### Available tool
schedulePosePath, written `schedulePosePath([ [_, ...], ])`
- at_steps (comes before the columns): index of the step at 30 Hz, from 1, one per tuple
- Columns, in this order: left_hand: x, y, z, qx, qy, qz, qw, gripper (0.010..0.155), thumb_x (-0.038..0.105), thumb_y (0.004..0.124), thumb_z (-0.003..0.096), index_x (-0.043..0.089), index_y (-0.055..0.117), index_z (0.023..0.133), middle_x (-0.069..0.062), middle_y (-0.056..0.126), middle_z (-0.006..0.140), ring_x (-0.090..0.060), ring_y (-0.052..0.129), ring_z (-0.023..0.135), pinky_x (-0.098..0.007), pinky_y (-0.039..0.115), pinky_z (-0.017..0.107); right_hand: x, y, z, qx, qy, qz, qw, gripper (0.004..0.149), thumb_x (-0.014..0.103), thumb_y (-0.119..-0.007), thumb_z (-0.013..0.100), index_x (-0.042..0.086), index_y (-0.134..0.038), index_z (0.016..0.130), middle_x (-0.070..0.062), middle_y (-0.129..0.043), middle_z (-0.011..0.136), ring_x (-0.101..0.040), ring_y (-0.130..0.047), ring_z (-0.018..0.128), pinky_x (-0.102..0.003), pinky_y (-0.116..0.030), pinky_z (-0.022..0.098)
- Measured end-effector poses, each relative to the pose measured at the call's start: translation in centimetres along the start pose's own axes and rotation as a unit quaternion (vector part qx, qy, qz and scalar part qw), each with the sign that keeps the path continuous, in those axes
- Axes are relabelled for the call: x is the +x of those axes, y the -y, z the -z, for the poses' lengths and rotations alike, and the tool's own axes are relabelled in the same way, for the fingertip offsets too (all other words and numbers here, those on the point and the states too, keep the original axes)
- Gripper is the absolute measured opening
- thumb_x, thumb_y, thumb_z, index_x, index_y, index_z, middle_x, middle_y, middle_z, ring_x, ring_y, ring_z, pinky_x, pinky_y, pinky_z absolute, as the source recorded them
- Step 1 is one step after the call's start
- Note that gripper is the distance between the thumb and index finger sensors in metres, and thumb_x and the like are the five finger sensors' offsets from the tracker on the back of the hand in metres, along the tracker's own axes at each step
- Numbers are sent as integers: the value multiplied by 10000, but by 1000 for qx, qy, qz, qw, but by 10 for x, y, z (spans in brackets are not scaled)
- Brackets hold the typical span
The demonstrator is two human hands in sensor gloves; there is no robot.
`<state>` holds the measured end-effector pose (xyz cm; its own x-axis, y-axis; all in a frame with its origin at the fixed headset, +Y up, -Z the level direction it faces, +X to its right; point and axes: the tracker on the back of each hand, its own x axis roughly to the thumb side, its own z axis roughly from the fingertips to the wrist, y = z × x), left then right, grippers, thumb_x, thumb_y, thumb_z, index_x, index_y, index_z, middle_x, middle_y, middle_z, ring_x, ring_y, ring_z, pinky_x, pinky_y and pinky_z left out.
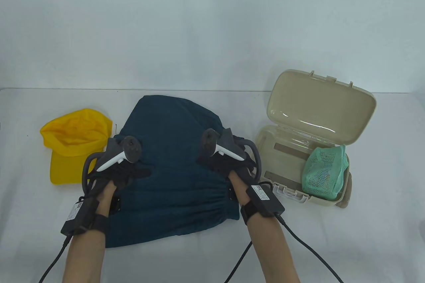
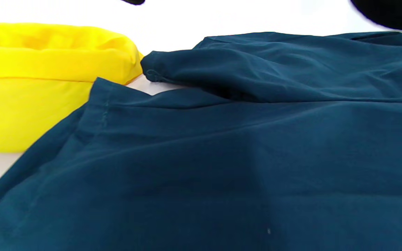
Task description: Pack suitcase
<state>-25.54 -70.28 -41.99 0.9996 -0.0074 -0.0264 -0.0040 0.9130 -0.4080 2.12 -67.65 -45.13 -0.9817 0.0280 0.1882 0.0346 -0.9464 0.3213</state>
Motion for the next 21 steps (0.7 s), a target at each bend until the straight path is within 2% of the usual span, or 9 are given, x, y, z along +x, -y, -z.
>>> schedulePosePath([
  [4,4,7,20,-7,-11,19,1000,999,709,638,361,340,62,1090,-54,83,1213,-366,118,1130,-526,323,838,4,-7,20,33,-12,22,999,958,703,-526,443,88,-275,1132,-228,-325,1195,-517,-399,1084,-630,-495,746],
  [10,-8,26,40,-39,-6,-34,999,989,715,629,364,336,77,1093,-51,105,1216,-364,128,1131,-528,325,837,16,-22,42,64,-15,-3,998,966,710,-518,436,93,-256,1131,-224,-298,1198,-518,-369,1087,-630,-465,754],
  [15,-6,42,45,-62,8,-24,998,984,727,619,363,333,98,1098,-31,124,1220,-343,109,1131,-538,284,831,15,-34,58,76,-43,22,996,974,714,-506,433,91,-233,1130,-228,-272,1197,-524,-344,1085,-637,-447,755],
  [18,-5,50,48,-86,9,-8,996,974,727,614,363,322,121,1098,-44,140,1215,-348,168,1132,-539,295,825,14,-46,65,91,-57,18,994,986,722,-493,428,83,-223,1128,-236,-259,1194,-532,-326,1081,-645,-428,751],
  [21,-8,54,46,-83,10,-3,997,967,724,610,366,327,104,1088,-46,121,1203,-344,190,1129,-553,320,822,10,-55,73,104,-70,18,992,997,732,-473,421,75,-218,1126,-248,-246,1189,-541,-314,1074,-655,-414,744],
])
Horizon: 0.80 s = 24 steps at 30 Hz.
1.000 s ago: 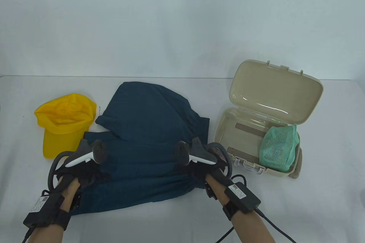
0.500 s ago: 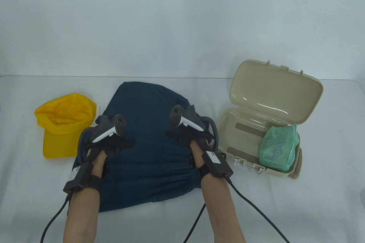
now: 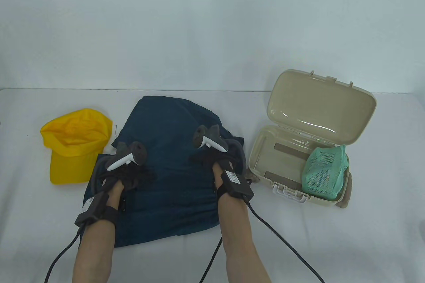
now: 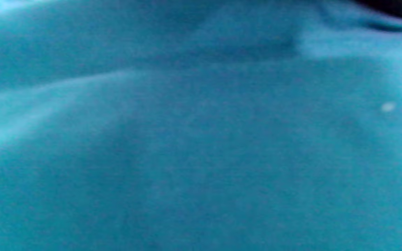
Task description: Pack suitcase
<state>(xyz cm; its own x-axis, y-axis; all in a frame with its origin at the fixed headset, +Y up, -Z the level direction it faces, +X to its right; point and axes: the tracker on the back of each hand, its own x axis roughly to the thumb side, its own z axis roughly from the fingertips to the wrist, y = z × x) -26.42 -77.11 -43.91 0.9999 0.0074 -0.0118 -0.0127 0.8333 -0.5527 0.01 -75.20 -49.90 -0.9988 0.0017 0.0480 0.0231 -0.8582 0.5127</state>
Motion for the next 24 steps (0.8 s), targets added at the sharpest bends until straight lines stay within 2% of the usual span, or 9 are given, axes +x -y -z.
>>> schedulePosePath([
  [7,-9,-2,-12,-1,-15,31,999,947,724,606,369,304,196,1112,-74,246,1211,-368,319,1137,-553,353,817,-8,-5,12,7,-19,-6,1000,1007,741,-445,419,51,-224,1119,-261,-251,1174,-534,-311,1063,-660,-418,730],
  [15,-9,-5,-12,-12,-20,33,999,949,720,608,371,308,174,1108,-74,236,1212,-366,310,1138,-539,354,821,-12,0,12,14,-16,5,1000,1004,735,-460,424,48,-231,1119,-267,-264,1174,-541,-329,1061,-658,-431,730],
  [19,-11,-17,-26,2,-6,-3,1000,967,721,608,370,310,139,1110,-63,162,1218,-371,244,1144,-541,341,826,-6,16,-5,-17,20,0,1000,991,730,-469,428,66,-232,1125,-242,-275,1188,-536,-362,1073,-652,-444,738],
  [24,-13,-37,-73,36,4,43,998,968,720,613,374,308,159,1122,-54,203,1235,-378,256,1152,-548,371,827,-3,43,-49,-68,75,-19,995,946,724,-490,434,115,-305,1135,-203,-348,1201,-516,-449,1085,-660,-507,727],
])
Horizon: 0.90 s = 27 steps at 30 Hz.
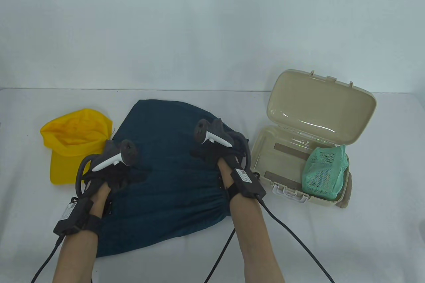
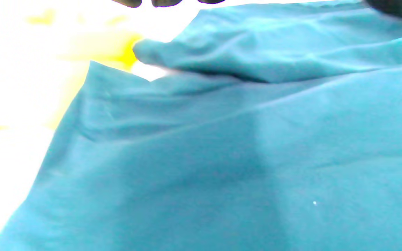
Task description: Pack suitcase
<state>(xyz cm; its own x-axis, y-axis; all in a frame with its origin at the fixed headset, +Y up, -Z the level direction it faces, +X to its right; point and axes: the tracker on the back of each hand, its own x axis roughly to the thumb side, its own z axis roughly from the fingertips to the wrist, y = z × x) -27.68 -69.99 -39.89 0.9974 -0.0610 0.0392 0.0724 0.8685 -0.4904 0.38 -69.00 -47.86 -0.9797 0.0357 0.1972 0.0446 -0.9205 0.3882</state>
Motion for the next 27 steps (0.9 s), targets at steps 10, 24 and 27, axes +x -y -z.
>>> schedulePosePath([
  [10,5,4,-97,10,18,128,992,957,713,661,380,287,265,1139,-54,368,1240,-369,458,1157,-596,509,797,6,10,-110,-77,114,-91,986,867,696,-577,450,153,-441,1112,-149,-576,1137,-399,-710,994,-577,-657,691],
  [24,52,83,-107,-117,40,344,931,812,723,654,368,230,649,1014,-29,799,1023,-287,905,878,-525,729,693,-9,-67,-146,-42,163,-183,969,738,601,-707,447,217,-531,1054,-70,-670,1062,-311,-781,922,-510,-702,681],
  [27,53,100,-103,-158,34,355,921,807,726,652,363,219,685,990,-32,835,992,-283,937,841,-515,753,673,-14,-82,-146,-44,165,-190,967,750,603,-708,444,219,-516,1059,-67,-654,1070,-309,-771,932,-504,-700,687],
])
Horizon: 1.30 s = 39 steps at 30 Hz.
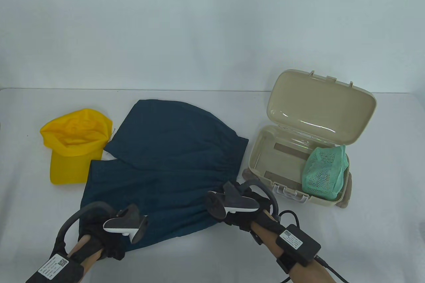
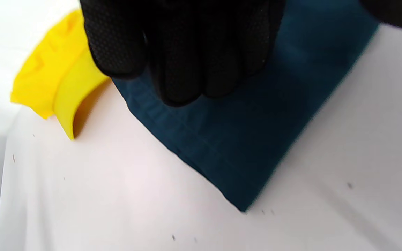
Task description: Pack suitcase
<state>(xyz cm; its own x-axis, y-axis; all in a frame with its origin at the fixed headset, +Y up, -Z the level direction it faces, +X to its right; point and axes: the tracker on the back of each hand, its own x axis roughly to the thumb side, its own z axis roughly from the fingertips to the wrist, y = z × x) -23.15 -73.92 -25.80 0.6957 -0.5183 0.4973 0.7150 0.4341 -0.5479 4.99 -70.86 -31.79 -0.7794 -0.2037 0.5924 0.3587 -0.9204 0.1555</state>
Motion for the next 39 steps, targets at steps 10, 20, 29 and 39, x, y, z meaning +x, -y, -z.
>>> schedulePosePath([
  [10,-1,13,13,13,-44,14,999,742,668,659,393,228,628,990,-21,798,1012,-260,921,869,-490,749,685,6,-44,-2,-15,-12,-77,997,675,585,-712,439,257,-565,1010,-21,-688,1052,-295,-789,956,-472,-728,680],
  [20,-11,14,19,49,-65,-26,996,425,440,719,470,309,703,874,63,873,916,-184,986,794,-415,798,659,9,-38,-3,-33,-16,-82,996,446,491,-765,430,327,-728,843,60,-855,885,-207,-933,818,-424,-805,621],
  [29,-31,10,15,59,-54,-85,993,390,401,731,454,354,745,841,109,938,809,-123,1028,685,-401,805,641,-4,-26,-5,-23,-20,-20,999,444,461,-765,443,316,-721,860,46,-902,872,-205,-987,783,-400,-852,572],
  [39,-93,-3,-47,209,-120,-226,944,391,384,761,447,335,786,835,101,979,679,-126,1033,533,-416,811,610,-19,25,-38,-135,-57,46,988,445,432,-770,448,328,-729,879,83,-935,817,-149,-990,740,-406,-832,597],
])
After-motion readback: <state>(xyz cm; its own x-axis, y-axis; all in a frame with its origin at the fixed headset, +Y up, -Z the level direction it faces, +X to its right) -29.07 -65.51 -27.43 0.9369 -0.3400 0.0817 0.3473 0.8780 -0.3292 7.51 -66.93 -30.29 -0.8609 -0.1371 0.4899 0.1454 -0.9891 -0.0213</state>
